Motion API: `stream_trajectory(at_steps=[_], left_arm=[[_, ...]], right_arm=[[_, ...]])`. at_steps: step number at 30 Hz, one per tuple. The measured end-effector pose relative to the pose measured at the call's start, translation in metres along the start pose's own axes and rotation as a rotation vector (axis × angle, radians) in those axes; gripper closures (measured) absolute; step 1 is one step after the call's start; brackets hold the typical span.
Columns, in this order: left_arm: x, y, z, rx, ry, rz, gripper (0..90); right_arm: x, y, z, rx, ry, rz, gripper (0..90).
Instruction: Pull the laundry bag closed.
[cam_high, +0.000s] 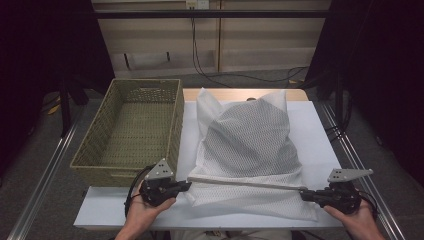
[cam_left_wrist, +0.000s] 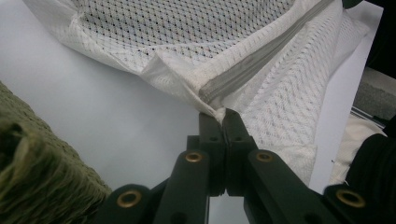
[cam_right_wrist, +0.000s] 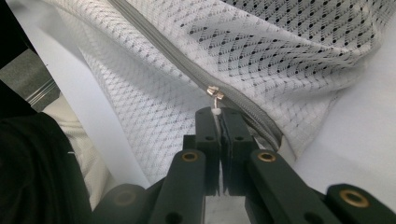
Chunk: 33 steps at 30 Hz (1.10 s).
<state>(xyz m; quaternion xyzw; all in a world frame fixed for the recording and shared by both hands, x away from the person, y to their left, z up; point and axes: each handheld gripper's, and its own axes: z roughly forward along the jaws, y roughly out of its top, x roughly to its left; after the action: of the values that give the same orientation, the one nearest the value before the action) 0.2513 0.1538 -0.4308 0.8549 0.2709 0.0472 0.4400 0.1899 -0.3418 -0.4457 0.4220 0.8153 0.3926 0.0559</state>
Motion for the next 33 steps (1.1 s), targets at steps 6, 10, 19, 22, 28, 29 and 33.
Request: stream_trajectory(at_steps=[6, 10, 19, 22, 28, 29, 33], left_arm=[[0.002, 0.0, 0.0, 0.002, -0.002, -0.003, 89.1], [0.003, 0.001, 0.0, 0.002, -0.001, -0.007, 89.1], [0.001, 0.001, -0.001, 0.006, 0.005, -0.003, 89.1], [0.001, 0.0, -0.001, 0.004, 0.01, -0.007, 89.2], [0.003, 0.003, -0.003, 0.009, 0.023, -0.007, 89.2], [0.003, 0.002, -0.002, 0.003, 0.02, -0.009, 89.2], [0.003, 0.003, -0.002, 0.005, 0.017, -0.007, 89.2]], right_arm=[[-0.003, -0.002, -0.001, 0.004, -0.003, 0.012, 87.9], [-0.005, -0.003, -0.002, 0.004, 0.0, 0.018, 87.9], [-0.007, -0.008, -0.01, -0.006, -0.031, 0.031, 87.9], [-0.008, -0.008, -0.01, -0.006, -0.03, 0.037, 87.9], [-0.009, -0.008, -0.01, -0.001, -0.04, 0.043, 87.9], [-0.01, -0.009, -0.012, -0.004, -0.045, 0.05, 87.9], [-0.01, -0.01, -0.015, -0.019, -0.047, 0.046, 87.9]])
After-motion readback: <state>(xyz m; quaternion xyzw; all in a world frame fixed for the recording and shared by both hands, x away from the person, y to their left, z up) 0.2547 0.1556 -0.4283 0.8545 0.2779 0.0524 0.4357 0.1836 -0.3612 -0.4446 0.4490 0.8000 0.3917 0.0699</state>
